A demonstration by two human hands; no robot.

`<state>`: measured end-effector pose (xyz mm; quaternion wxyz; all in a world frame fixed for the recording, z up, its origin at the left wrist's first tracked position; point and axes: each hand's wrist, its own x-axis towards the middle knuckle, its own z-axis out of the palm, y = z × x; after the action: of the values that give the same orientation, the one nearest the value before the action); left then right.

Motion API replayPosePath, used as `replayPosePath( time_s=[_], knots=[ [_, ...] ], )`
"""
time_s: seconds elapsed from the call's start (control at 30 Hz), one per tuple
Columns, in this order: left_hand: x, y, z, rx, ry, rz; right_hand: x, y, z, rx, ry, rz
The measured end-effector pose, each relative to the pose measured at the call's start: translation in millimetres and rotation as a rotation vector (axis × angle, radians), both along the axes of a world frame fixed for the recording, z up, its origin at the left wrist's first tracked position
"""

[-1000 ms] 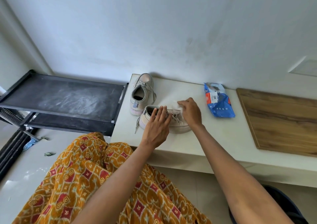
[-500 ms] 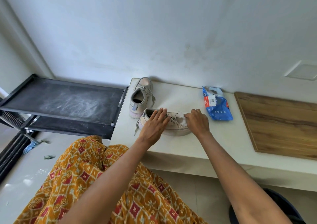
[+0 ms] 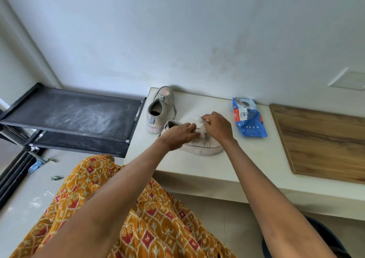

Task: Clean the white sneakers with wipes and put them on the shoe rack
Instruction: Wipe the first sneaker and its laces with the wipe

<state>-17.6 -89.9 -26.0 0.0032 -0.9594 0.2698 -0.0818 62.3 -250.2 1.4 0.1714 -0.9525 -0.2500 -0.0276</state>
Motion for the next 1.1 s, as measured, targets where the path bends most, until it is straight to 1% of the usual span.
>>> replayPosePath(
  time_s=[0.07,0.17,0.23,0.3,0.33,0.4,0.47,0.53,0.6,0.67,0.77,0.87,0.9,0.97,1.0,1.07,1.1],
  knots=[
    [6,0,-2,0.024,-0.015,-0.051,-2,3,-8,-0.083,0.022,0.024],
    [20,-1,-1,0.107,-0.09,-0.205,-1,-13,-21,-0.093,0.073,-0.081],
    [29,-2,-1,0.198,-0.167,-0.257,3,-27,-26,-0.108,0.086,-0.145],
    [35,1,-1,0.242,-0.24,-0.204,6,-35,-25,-0.086,0.105,-0.196],
    [37,3,-1,0.236,-0.265,-0.164,8,-35,-24,-0.042,0.104,-0.229],
    [37,6,-1,0.205,-0.302,-0.104,12,-31,-22,0.097,0.106,-0.3],
    [33,6,-6,0.164,-0.356,-0.058,15,-21,-22,0.221,0.135,-0.323],
    [26,-2,-15,0.083,-0.383,0.027,12,-10,-24,0.251,0.153,-0.291],
    [18,-15,-22,-0.029,-0.365,0.127,4,-4,-31,0.175,0.108,-0.206],
    [16,-25,-24,-0.109,-0.359,0.212,-10,-9,-39,0.075,0.011,-0.136],
    [20,-34,-19,-0.209,-0.347,0.308,-21,-37,-47,-0.018,-0.107,-0.137],
    [29,-36,-8,-0.321,-0.248,0.425,-13,-62,-43,-0.134,-0.072,-0.197],
    [32,-36,-4,-0.356,-0.198,0.477,-8,-65,-39,-0.141,-0.051,-0.214],
    [39,-40,2,-0.406,-0.101,0.586,2,-56,-30,-0.055,-0.026,-0.252],
    [44,-42,5,-0.398,-0.061,0.641,5,-47,-27,0.011,-0.016,-0.267],
    [49,-48,9,-0.302,-0.022,0.722,5,-27,-26,0.122,0.035,-0.252],
    [51,-51,12,-0.254,-0.014,0.741,2,-18,-29,0.134,0.062,-0.222]
  ],
)
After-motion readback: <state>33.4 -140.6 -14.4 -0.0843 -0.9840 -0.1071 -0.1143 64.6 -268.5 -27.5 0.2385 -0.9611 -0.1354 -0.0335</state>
